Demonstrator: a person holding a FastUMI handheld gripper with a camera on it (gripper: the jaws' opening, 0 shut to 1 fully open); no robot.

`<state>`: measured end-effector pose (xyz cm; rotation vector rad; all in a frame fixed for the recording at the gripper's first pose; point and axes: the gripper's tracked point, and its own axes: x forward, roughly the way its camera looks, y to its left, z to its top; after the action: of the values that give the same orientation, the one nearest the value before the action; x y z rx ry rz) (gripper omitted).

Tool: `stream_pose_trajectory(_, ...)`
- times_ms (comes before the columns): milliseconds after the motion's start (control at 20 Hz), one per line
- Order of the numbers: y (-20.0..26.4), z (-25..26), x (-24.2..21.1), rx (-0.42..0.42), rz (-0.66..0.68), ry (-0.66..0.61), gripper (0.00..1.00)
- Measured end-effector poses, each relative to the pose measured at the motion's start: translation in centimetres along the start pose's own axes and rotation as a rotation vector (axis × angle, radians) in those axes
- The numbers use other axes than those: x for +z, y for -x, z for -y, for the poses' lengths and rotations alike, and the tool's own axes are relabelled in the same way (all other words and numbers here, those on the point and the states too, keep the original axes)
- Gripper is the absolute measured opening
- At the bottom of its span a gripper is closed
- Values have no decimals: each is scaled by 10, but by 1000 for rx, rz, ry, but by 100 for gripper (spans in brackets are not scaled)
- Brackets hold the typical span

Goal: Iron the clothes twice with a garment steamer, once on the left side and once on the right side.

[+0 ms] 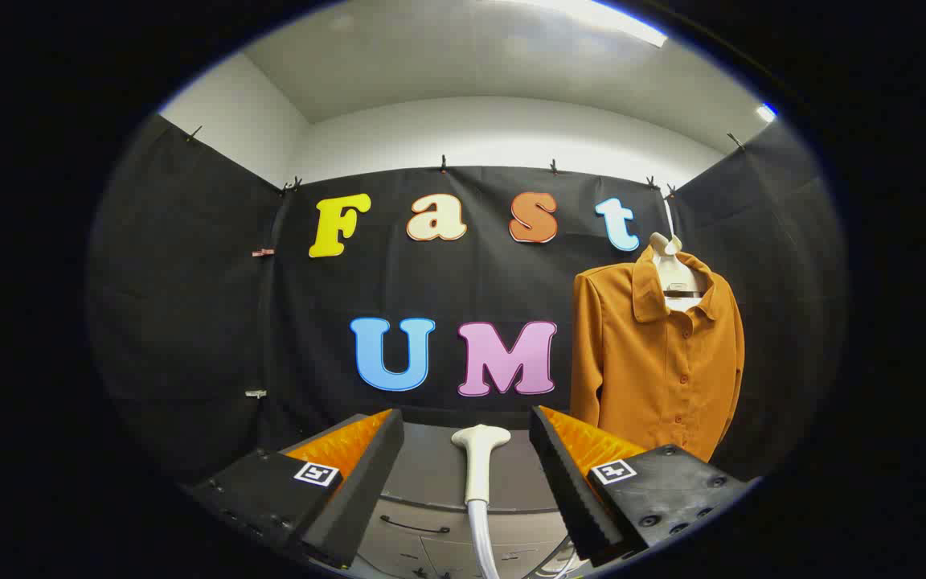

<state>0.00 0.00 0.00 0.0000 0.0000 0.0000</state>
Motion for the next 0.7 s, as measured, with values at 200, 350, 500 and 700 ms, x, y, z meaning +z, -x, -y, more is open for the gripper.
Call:
stream_pose_trajectory(200,-3,-2,-2,-1,-4,3,98)
stream_pose_trajectory(350,-6,-5,-3,-4,-7,12,98)
stream_pose_trajectory(500,-9,-10,-3,0,-3,20,98)
stream_pose_trajectory(700,-15,-14,-6,-2,-12,18,98)
